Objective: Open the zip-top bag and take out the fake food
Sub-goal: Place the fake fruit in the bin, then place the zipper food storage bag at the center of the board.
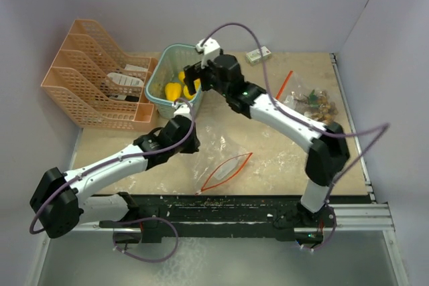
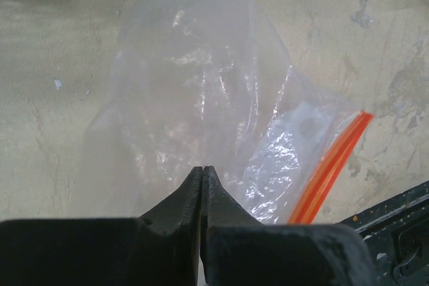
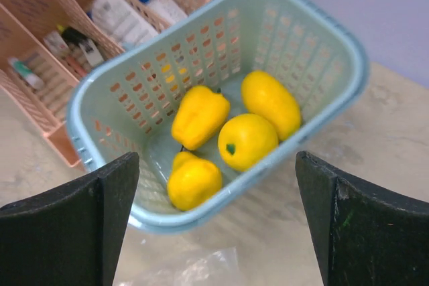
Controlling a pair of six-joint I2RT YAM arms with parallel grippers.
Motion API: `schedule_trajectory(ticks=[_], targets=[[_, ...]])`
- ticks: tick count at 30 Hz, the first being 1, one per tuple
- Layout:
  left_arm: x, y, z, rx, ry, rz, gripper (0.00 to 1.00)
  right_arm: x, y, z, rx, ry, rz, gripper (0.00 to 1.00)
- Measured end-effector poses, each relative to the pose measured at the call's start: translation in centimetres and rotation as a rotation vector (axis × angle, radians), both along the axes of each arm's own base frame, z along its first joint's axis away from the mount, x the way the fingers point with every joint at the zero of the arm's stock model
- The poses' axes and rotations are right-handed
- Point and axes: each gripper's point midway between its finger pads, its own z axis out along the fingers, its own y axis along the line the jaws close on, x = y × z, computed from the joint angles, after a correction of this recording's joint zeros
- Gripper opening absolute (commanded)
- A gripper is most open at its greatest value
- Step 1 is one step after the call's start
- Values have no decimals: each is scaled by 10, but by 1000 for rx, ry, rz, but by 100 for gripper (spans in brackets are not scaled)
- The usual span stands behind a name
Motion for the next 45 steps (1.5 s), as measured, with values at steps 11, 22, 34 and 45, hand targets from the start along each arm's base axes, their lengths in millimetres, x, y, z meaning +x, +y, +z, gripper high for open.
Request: schedule_trajectory(ticks=[11,22,34,45], targets=[[57,-61,54,-56,-104,-63,0,-126,-196,159,354,-319,-283,96],[216,-108,102,-106,-215,-33,58,-151,-270,104,244,-246,-538,98],[144,-60,69,-183,-123,34,99,-94,-302,-16,-62,47,-759,100],[45,-43,24,-193,-36,0,99,-19,-302,-138,-174,345,-808,97]])
